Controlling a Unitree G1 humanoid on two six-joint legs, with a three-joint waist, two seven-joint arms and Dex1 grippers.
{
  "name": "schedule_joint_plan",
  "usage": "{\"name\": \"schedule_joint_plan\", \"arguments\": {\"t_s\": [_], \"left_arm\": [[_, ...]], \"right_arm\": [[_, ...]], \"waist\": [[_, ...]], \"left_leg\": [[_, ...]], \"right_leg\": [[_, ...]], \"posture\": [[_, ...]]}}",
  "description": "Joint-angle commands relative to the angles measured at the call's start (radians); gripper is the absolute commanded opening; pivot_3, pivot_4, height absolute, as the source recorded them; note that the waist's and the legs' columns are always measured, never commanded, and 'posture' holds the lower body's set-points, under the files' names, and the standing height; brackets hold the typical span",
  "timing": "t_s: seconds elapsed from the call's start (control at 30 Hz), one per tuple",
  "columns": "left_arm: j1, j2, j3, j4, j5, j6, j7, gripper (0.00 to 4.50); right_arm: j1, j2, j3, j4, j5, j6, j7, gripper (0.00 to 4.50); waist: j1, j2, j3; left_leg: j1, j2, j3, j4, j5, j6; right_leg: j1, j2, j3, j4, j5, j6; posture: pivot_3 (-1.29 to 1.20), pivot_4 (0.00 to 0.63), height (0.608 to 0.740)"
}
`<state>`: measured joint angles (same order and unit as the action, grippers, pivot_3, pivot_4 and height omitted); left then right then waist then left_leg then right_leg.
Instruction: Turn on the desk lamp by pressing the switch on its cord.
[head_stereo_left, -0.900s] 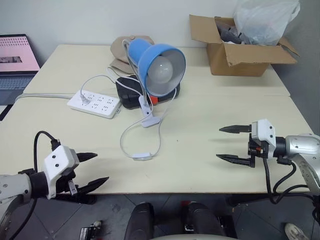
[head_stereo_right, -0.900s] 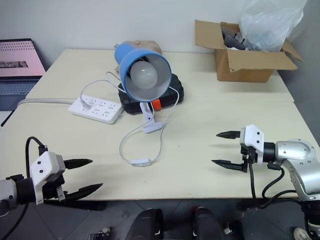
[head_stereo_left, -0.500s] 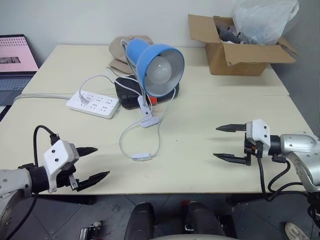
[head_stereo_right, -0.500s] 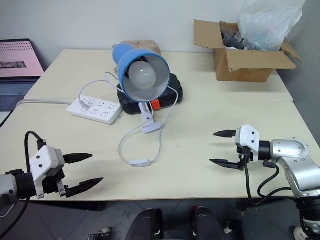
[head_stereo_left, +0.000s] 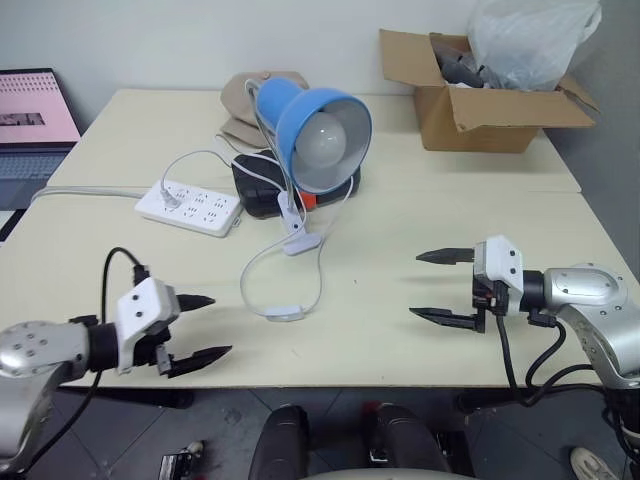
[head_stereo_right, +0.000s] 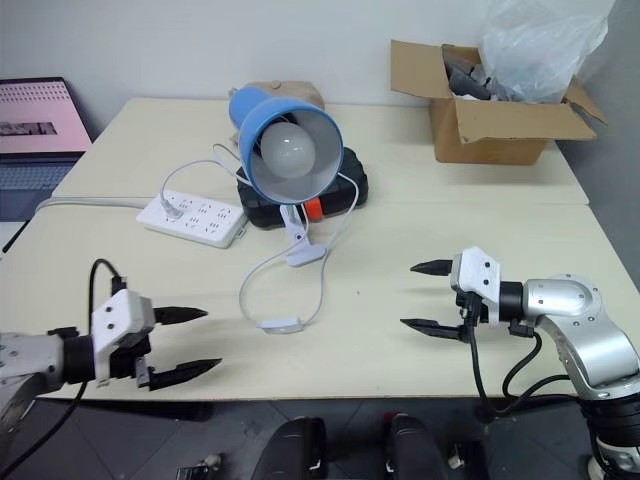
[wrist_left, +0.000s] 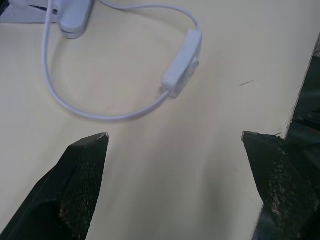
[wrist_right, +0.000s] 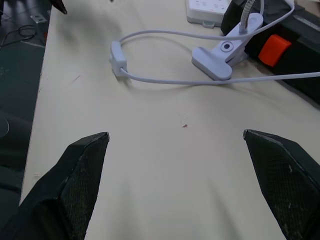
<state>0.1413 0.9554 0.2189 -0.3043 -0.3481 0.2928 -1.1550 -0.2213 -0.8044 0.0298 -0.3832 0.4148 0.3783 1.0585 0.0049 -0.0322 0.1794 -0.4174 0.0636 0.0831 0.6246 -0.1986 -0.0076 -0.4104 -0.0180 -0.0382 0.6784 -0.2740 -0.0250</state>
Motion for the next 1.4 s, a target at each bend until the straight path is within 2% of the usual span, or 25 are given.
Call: {"name": "schedule_joint_plan", "arguments": {"t_s": [0.03, 0.3, 0.53, 0.6, 0.63, 1.0, 1.2, 1.4], "left_arm": [[-0.095, -0.026, -0.123, 0.095, 0.097, -0.115, -0.003, 4.45], [-0.315, -0.139, -0.261, 0.345, 0.148, -0.244, -0.034, 4.45], [-0.387, -0.181, -0.317, 0.455, 0.162, -0.296, -0.082, 4.45], [-0.395, -0.191, -0.329, 0.478, 0.17, -0.316, -0.088, 4.07], [-0.398, -0.195, -0.333, 0.486, 0.173, -0.324, -0.091, 4.03], [-0.414, -0.21, -0.354, 0.51, 0.179, -0.356, -0.106, 1.76], [-0.43, -0.221, -0.359, 0.456, 0.141, -0.296, -0.126, 0.47], [-0.497, -0.262, -0.4, 0.395, 0.126, -0.24, -0.16, 0.41]], "right_arm": [[-0.014, 0.001, -0.004, -0.085, 0.019, 0.092, -0.063, 4.5], [0.051, -0.004, -0.024, -0.196, 0.028, 0.171, -0.128, 4.5], [0.086, -0.014, -0.043, -0.234, 0.026, 0.185, -0.155, 4.5], [0.095, -0.014, -0.046, -0.241, 0.029, 0.185, -0.159, 4.5], [0.097, -0.014, -0.047, -0.242, 0.028, 0.184, -0.16, 4.5], [0.097, -0.019, -0.049, -0.23, 0.021, 0.165, -0.159, 4.5], [0.101, -0.019, -0.053, -0.234, 0.021, 0.164, -0.166, 4.5], [0.081, -0.033, -0.097, -0.258, 0.07, 0.206, -0.168, 4.5]], "waist": [[0.0, 0.0, 0.0], [0.001, -0.001, 0.0], [-0.002, -0.001, -0.001], [-0.002, -0.001, -0.001], [-0.002, -0.001, -0.001], [0.0, -0.001, -0.001], [0.0, -0.001, -0.001], [0.002, -0.001, -0.001]], "left_leg": [[0.0, 0.0, 0.0, 0.0, 0.0, 0.0], [-0.002, 0.0, 0.0, 0.0, 0.0, 0.0], [-0.002, 0.0, -0.001, 0.001, 0.0, 0.0], [-0.002, 0.0, 0.0, 0.002, 0.0, 0.0], [-0.001, 0.0, 0.0, 0.002, 0.0, 0.0], [0.0, 0.0, -0.001, 0.004, 0.0, 0.001], [0.0, 0.0, -0.002, 0.004, 0.001, 0.001], [-0.001, -0.001, -0.001, 0.004, 0.001, 0.001]], "right_leg": [[0.0, 0.0, 0.0, 0.0, 0.0, 0.0], [-0.001, 0.0, -0.001, 0.0, 0.002, 0.004], [0.0, 0.001, -0.001, 0.001, 0.003, 0.005], [0.0, 0.001, -0.001, 0.001, 0.003, 0.006], [0.0, 0.001, -0.001, 0.001, 0.003, 0.006], [0.003, 0.001, -0.001, 0.001, 0.004, 0.008], [0.003, 0.0, -0.001, 0.001, 0.004, 0.008], [0.003, 0.001, -0.001, 0.0, 0.004, 0.008]], "posture": [[0.0, 0.15, 0.74], [0.0, 0.15, 0.74], [0.0, 0.15, 0.74], [0.0, 0.15, 0.74], [0.0, 0.15, 0.74], [0.0, 0.15, 0.74], [0.0, 0.15, 0.74], [0.0, 0.15, 0.74]]}}
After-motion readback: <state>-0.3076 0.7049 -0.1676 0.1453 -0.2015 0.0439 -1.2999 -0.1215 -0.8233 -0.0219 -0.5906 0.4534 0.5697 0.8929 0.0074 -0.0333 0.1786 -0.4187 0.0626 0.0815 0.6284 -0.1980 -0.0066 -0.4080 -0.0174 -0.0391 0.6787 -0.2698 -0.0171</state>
